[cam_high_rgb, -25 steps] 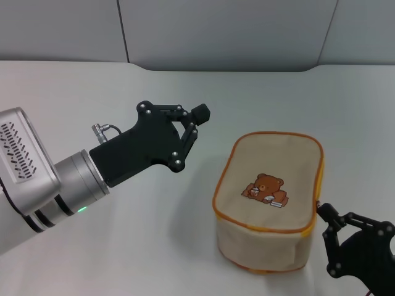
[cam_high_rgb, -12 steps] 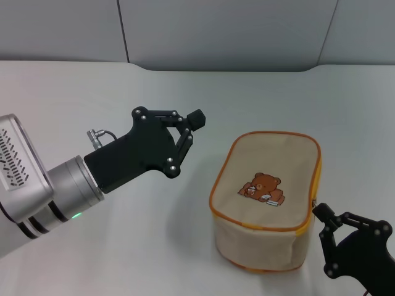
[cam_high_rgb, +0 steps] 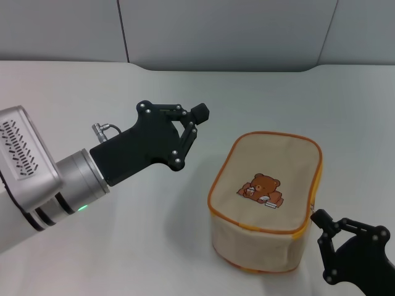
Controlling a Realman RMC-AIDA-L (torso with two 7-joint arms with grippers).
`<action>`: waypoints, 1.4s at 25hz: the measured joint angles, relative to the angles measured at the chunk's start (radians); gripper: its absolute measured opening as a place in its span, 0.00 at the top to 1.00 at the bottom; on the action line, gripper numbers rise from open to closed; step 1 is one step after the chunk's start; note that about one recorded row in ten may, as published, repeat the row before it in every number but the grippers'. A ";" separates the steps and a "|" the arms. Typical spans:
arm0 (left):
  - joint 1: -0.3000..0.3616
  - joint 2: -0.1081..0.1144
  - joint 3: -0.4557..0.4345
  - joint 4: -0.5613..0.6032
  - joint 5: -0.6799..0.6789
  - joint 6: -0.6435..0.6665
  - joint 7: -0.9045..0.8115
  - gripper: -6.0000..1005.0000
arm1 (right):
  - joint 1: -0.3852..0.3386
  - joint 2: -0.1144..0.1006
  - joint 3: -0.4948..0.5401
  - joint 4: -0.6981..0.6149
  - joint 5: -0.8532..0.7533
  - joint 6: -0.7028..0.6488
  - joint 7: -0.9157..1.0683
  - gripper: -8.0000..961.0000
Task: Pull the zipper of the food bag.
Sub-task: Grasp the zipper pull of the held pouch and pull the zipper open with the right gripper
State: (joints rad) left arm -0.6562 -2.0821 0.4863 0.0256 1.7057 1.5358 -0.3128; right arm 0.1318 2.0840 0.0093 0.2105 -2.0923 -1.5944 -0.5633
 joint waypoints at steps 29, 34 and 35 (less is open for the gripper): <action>-0.309 0.001 0.351 0.082 0.034 -0.357 -0.494 0.54 | -0.004 0.000 -0.010 -0.020 0.000 -0.012 0.002 0.90; -0.353 0.000 0.464 0.141 0.034 -0.402 -0.629 0.50 | -0.002 0.001 -0.011 -0.020 0.000 -0.014 0.001 0.90; -0.356 0.001 0.498 0.173 0.034 -0.405 -0.674 0.50 | -0.002 0.001 -0.011 -0.020 0.000 -0.014 0.000 0.90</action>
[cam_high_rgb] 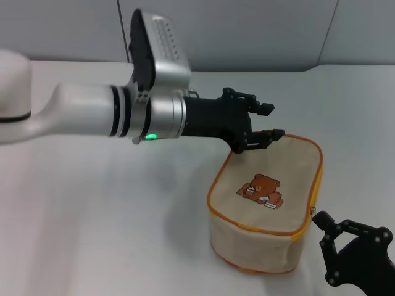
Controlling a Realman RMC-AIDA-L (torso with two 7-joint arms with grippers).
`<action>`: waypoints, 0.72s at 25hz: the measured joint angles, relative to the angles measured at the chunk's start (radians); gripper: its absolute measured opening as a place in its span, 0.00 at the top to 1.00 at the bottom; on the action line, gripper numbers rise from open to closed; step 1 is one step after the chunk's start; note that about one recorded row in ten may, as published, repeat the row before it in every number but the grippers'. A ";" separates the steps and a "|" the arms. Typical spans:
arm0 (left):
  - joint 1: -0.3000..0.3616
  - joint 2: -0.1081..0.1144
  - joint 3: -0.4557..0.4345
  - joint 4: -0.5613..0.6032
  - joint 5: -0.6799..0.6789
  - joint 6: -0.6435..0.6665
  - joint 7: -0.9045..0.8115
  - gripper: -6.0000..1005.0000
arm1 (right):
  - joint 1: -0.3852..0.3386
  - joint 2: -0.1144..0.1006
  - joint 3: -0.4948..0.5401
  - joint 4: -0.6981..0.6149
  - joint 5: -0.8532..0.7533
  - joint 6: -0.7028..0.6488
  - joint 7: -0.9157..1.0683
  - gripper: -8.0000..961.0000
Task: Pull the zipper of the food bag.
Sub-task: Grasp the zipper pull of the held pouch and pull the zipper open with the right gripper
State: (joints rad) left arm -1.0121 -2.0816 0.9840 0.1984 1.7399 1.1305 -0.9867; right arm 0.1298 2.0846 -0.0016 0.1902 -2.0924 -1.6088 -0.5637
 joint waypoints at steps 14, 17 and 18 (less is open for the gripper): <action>0.016 0.000 0.319 0.179 -0.077 -0.064 -0.215 0.51 | 0.000 0.002 -0.028 0.000 0.000 -0.019 -0.010 0.88; 0.018 0.000 0.381 0.187 -0.130 -0.096 -0.216 0.51 | -0.005 0.001 -0.031 -0.008 0.000 -0.026 -0.010 0.88; 0.022 0.000 0.400 0.189 -0.154 -0.112 -0.215 0.51 | -0.006 0.001 -0.033 -0.013 0.000 -0.027 -0.010 0.88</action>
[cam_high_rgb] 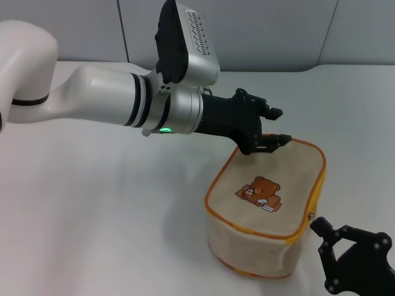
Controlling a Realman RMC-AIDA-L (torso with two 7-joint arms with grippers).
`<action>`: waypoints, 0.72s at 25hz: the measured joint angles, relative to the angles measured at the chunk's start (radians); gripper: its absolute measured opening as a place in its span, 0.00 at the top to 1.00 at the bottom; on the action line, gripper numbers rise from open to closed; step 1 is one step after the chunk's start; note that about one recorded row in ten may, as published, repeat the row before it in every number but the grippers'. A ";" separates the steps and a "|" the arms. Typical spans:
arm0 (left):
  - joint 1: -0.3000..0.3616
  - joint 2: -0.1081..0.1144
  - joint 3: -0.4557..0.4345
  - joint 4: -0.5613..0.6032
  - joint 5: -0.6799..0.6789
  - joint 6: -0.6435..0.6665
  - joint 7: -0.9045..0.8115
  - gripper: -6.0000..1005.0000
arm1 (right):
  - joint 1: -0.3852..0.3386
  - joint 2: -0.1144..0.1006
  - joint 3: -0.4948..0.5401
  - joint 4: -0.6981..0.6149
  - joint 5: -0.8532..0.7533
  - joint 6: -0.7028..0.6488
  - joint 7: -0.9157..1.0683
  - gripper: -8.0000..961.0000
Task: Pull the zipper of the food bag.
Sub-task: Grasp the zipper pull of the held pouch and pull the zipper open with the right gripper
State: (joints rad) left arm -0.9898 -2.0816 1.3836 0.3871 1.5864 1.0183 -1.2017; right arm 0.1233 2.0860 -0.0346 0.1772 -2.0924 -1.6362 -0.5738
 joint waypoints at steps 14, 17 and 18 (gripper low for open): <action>0.005 0.000 0.175 0.050 -0.055 -0.074 -0.001 0.52 | -0.011 0.001 -0.033 -0.014 0.000 -0.008 -0.001 0.86; 0.005 0.000 0.192 0.056 -0.055 -0.077 -0.002 0.52 | -0.012 0.000 -0.033 -0.015 0.000 -0.010 -0.002 0.86; 0.004 0.000 0.227 0.072 -0.055 -0.090 -0.004 0.53 | -0.012 0.000 -0.033 -0.015 0.000 -0.012 -0.002 0.86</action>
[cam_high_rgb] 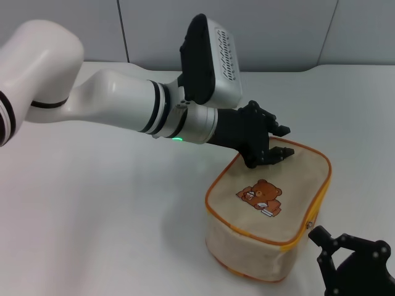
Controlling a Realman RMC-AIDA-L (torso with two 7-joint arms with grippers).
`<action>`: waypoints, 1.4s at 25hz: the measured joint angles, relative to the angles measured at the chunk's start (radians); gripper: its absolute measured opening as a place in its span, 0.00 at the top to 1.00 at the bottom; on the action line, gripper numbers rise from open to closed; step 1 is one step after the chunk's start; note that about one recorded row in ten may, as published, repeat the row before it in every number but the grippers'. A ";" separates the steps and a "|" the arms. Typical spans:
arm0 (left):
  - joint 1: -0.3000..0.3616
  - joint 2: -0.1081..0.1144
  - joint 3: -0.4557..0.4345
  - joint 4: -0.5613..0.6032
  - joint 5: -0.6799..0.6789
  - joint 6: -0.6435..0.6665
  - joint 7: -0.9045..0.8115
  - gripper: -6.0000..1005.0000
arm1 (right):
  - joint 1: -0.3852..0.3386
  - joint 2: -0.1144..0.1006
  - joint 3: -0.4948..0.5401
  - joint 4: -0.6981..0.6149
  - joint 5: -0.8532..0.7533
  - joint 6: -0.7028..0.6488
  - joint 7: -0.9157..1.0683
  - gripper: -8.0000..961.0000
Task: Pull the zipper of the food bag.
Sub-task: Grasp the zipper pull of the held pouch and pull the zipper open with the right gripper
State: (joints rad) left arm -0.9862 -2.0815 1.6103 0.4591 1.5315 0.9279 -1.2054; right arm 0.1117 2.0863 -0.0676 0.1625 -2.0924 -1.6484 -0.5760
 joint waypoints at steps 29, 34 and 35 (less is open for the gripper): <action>0.183 0.000 0.057 0.193 -0.141 -0.156 0.001 0.77 | -0.038 0.004 -0.012 -0.005 0.008 -0.051 0.012 0.83; 0.282 0.002 -0.018 0.256 -0.236 -0.115 0.047 0.77 | -0.043 0.005 0.023 0.004 0.012 -0.088 0.064 0.73; 0.299 0.003 -0.033 0.260 -0.263 -0.094 0.066 0.77 | -0.046 0.004 0.035 0.002 0.012 -0.105 0.087 0.68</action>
State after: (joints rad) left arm -0.6874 -2.0788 1.5774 0.7188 1.2686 0.8342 -1.1390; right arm 0.0655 2.0907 -0.0322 0.1648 -2.0799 -1.7537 -0.4895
